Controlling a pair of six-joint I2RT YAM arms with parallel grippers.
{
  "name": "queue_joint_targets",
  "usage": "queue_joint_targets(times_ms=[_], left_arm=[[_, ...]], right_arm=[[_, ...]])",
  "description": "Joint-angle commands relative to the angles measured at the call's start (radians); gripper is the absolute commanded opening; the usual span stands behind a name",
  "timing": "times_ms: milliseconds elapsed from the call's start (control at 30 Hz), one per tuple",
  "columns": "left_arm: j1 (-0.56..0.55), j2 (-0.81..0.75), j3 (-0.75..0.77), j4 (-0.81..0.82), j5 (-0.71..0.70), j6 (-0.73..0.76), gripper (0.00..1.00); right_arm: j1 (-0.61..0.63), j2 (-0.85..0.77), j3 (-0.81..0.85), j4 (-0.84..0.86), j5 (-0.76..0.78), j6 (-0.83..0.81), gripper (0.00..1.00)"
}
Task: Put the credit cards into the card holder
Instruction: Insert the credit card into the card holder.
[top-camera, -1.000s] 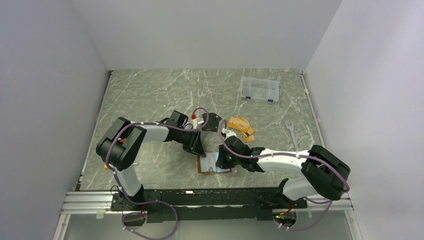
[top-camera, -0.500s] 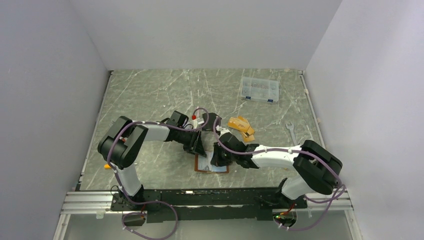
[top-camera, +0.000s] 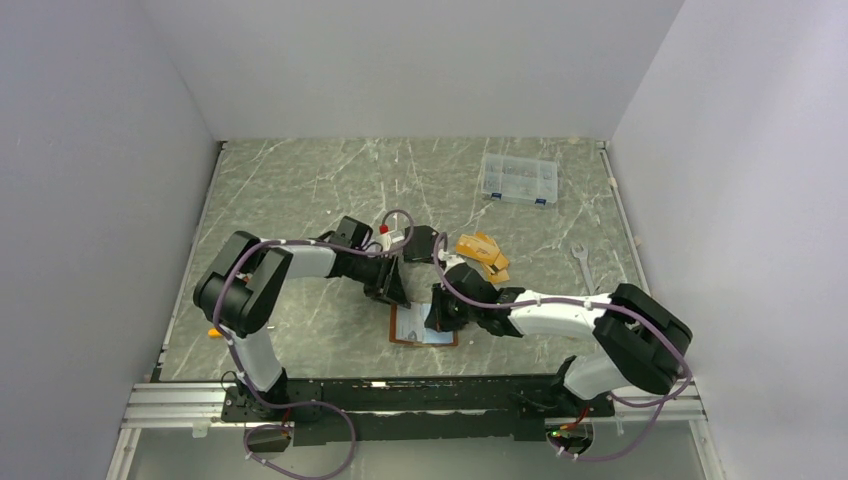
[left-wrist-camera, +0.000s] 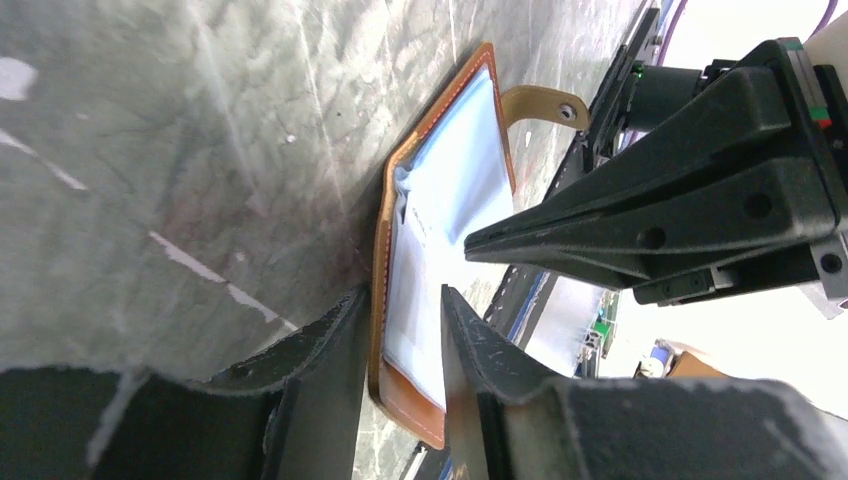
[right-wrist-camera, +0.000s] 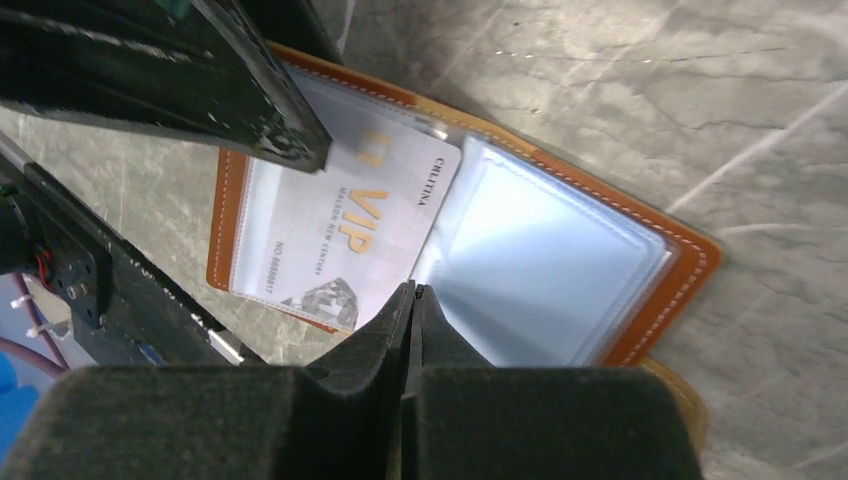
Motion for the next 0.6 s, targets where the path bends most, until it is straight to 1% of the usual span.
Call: queue_joint_targets(times_ms=[0, 100, 200, 300, 467, 567], left_arm=[[0.039, -0.017, 0.046, -0.072, 0.036, 0.082, 0.36], [0.05, -0.018, 0.051, -0.131, 0.041, 0.126, 0.36], [0.048, -0.029, 0.042, -0.137, 0.05, 0.138, 0.35], [0.049, -0.039, 0.054, -0.188, 0.047, 0.184, 0.34], [0.049, -0.053, 0.047, -0.259, 0.033, 0.256, 0.28], [0.05, -0.061, 0.038, -0.27, 0.034, 0.276, 0.27]], right_arm=[[-0.016, -0.04, -0.021, 0.012, -0.016, -0.001, 0.01], [-0.016, -0.014, -0.023, 0.036, -0.033, 0.004, 0.0], [-0.016, 0.017, -0.013, 0.051, -0.047, -0.002, 0.0], [-0.016, 0.039, -0.004, 0.054, -0.053, -0.003, 0.0], [-0.016, 0.044, 0.0, 0.045, -0.042, 0.001, 0.0], [-0.016, 0.048, 0.004, 0.038, -0.041, 0.002, 0.0]])
